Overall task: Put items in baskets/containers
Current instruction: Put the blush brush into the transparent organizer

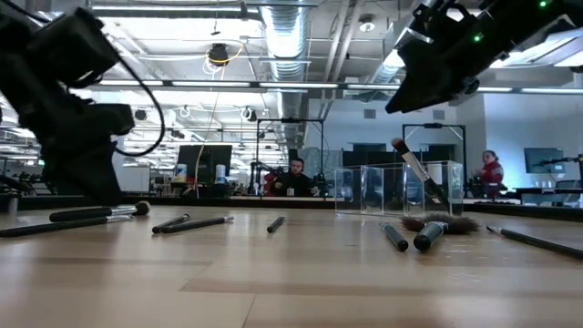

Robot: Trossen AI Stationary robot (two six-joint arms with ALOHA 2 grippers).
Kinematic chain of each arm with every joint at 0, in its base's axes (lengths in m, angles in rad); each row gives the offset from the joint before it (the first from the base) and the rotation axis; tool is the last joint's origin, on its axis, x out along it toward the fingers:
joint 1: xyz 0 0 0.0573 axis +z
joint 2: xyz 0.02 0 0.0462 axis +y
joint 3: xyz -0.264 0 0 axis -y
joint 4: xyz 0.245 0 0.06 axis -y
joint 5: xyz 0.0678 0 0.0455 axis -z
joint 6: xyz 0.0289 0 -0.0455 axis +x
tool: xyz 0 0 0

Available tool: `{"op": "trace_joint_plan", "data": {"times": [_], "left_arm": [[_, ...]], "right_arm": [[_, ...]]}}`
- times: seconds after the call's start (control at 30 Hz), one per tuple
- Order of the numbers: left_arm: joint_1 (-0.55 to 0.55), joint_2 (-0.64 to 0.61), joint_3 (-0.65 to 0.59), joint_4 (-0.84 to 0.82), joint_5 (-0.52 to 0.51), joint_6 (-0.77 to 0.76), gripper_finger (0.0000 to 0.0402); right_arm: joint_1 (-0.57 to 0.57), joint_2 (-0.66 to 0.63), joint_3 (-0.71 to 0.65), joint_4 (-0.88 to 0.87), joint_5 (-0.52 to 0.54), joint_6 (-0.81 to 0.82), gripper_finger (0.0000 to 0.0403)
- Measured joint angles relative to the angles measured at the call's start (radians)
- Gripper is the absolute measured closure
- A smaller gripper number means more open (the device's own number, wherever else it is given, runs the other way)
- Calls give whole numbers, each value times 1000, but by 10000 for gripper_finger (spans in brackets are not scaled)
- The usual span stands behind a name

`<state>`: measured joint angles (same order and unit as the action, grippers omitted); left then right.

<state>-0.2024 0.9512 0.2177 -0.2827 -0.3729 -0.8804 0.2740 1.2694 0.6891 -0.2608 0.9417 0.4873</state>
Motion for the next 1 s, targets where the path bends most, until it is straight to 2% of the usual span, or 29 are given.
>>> {"op": "trace_joint_plan", "data": {"times": [0.2, 0.3, 0.5, 0.67, 0.87, 1.0], "left_arm": [[-60, 0, -69, 165, -83, -40, 245], [-67, 0, -70, 173, -128, -36, 247], [-67, 16, -70, 192, -147, -36, 247], [-66, 151, -70, 294, -159, -44, 247], [-67, 348, -63, 436, -232, -40, 252], [-67, 382, -64, 459, -272, -41, 295]], "right_arm": [[-22, 0, 0, 8, 0, -1, 189], [-32, 0, 0, 9, 0, -1, 189], [-48, -1, 0, 16, 0, -1, 193], [-49, -1, 0, 16, 1, 0, 199], [-49, -1, 0, 16, 1, 0, 205], [-49, -1, 0, 17, 0, 0, 209]]}}
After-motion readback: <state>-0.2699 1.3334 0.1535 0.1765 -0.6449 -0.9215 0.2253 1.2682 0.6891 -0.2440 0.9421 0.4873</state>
